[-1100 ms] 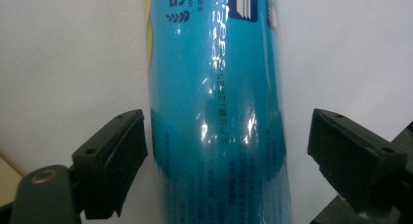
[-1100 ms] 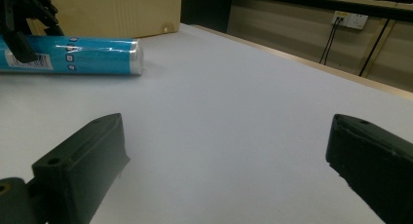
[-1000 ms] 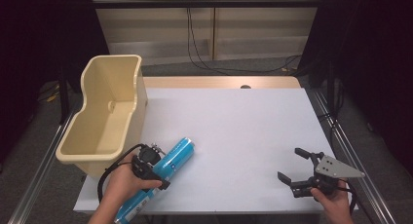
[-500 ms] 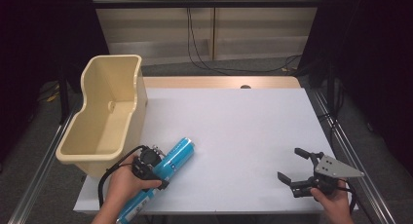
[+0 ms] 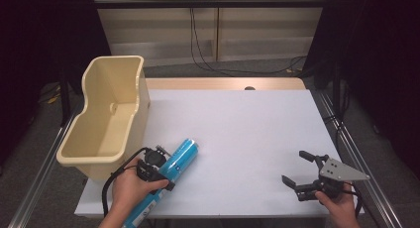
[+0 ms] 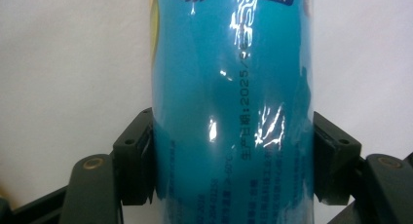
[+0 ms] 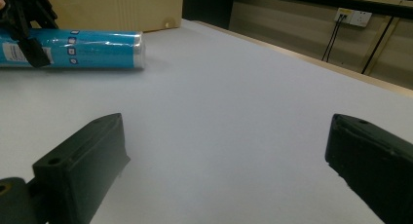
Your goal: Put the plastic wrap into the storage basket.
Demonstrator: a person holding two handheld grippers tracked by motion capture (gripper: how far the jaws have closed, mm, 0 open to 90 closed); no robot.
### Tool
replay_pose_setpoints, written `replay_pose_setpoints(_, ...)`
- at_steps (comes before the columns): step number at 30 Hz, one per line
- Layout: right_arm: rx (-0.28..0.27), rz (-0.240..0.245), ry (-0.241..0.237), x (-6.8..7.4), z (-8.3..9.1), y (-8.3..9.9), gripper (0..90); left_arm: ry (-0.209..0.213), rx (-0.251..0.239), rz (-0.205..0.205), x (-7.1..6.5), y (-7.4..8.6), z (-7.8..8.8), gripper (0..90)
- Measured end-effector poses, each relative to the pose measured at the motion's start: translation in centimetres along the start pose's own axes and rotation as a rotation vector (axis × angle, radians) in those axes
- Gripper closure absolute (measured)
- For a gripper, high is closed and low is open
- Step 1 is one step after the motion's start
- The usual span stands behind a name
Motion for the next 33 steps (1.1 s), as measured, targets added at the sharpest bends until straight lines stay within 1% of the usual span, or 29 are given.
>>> replay_pose_setpoints(1,-0.001,-0.001,0.0,0.0,0.0,0.0,1.0,0.0,0.0,0.0,0.0,0.0,0.0,32.1)
replay_pose_setpoints(3,-0.001,0.001,0.001,-0.1,0.0,0.0,0.9,-0.006,0.0,0.002,-0.4,-0.3,0.3,32.1)
replay_pose_setpoints(4,0.003,-0.002,0.002,-0.1,0.0,0.1,1.0,0.0,-0.003,0.014,-0.7,-0.6,0.6,32.1)
replay_pose_setpoints(5,0.003,-0.002,0.002,-0.1,0.0,0.1,1.0,0.0,-0.003,0.014,-0.7,-0.6,0.6,32.1)
replay_pose_setpoints(6,0.0,0.0,0.001,-0.1,0.0,0.1,0.9,0.013,-0.006,0.042,-0.9,-1.1,1.2,32.1)
replay_pose_setpoints(9,-0.006,-0.001,0.003,-0.1,0.1,-0.1,1.0,0.001,-0.011,0.05,-1.0,-1.4,1.6,32.1)
replay_pose_setpoints(10,-0.005,0.003,0.004,-0.1,0.1,-0.1,0.9,-0.003,-0.036,0.062,-1.1,-1.9,2.0,32.2)
replay_pose_setpoints(11,-0.004,0.0,0.005,-0.1,0.1,0.0,0.9,-0.003,-0.036,0.062,-1.1,-1.9,2.0,32.1)
replay_pose_setpoints(13,-0.004,-0.005,0.002,-0.2,0.2,0.0,0.8,0.02,-0.061,0.075,-1.2,-2.5,2.7,32.1)
replay_pose_setpoints(14,-0.005,-0.004,0.002,-0.2,0.2,0.0,0.9,0.018,-0.074,0.08,-1.3,-2.7,2.9,32.1)
replay_pose_setpoints(17,-0.007,-0.004,0.001,-0.1,0.2,-0.1,0.9,0.009,-0.08,0.08,-1.3,-3.0,3.4,32.2)
replay_pose_setpoints(18,-0.008,-0.003,0.002,-0.1,0.2,-0.1,0.9,-0.008,-0.085,0.08,-1.4,-3.4,3.8,32.1)
replay_pose_setpoints(19,-0.008,-0.003,0.002,-0.1,0.2,-0.1,0.9,-0.008,-0.085,0.08,-1.4,-3.4,3.8,32.1)
replay_pose_setpoints(20,-0.009,-0.005,0.001,-0.1,0.2,-0.1,0.8,0.008,-0.089,0.094,-1.5,-3.7,4.2,32.1)
replay_pose_setpoints(21,-0.009,-0.005,0.001,-0.1,0.2,-0.1,0.8,0.008,-0.089,0.094,-1.5,-3.7,4.2,32.1)
replay_pose_setpoints(22,-0.01,-0.004,0.003,-0.1,0.2,-0.2,0.9,0.027,-0.088,0.126,-1.6,-4.1,4.7,32.1)
replay_pose_setpoints(25,-0.01,-0.005,0.002,-0.1,0.2,-0.2,0.9,0.015,-0.084,0.125,-1.5,-4.4,5.2,32.1)
replay_pose_setpoints(26,-0.01,-0.005,0.001,-0.1,0.2,-0.2,0.9,0.011,-0.088,0.135,-1.5,-4.8,5.7,32.2)
replay_pose_setpoints(27,-0.01,-0.005,0.001,-0.1,0.2,-0.2,0.9,0.011,-0.088,0.135,-1.5,-4.8,5.7,32.1)
replay_pose_setpoints(28,-0.01,-0.006,0.001,-0.1,0.2,-0.2,0.9,0.009,-0.088,0.143,-1.4,-5.1,6.2,32.2)
replay_pose_setpoints(29,-0.01,-0.006,0.001,-0.1,0.2,-0.2,0.9,0.009,-0.088,0.143,-1.4,-5.1,6.2,32.2)
replay_pose_setpoints(30,-0.01,-0.008,0.0,-0.1,0.2,-0.2,0.9,0.016,-0.092,0.16,-1.4,-5.6,6.8,32.2)
replay_pose_setpoints(31,-0.011,-0.011,0.001,-0.2,0.2,-0.1,0.9,0.013,-0.092,0.173,-1.3,-5.8,7.3,32.1)
replay_pose_setpoints(32,-0.012,-0.017,0.001,-0.2,0.2,-0.1,0.9,0.006,-0.099,0.173,-1.2,-6.1,7.6,32.1)
replay_pose_setpoints(33,-0.012,-0.017,0.001,-0.2,0.2,-0.1,0.9,0.006,-0.099,0.173,-1.2,-6.1,7.6,32.2)
Point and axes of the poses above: each handheld gripper's, and its own axes: z roughly backward along the jaws, y roughly out of its underside, x roughly to its left, the point moved 10 cm from there along -z, roughly forward along the jaws, and after that the axes turned 4 degrees about -x, right-handed, at the moved point
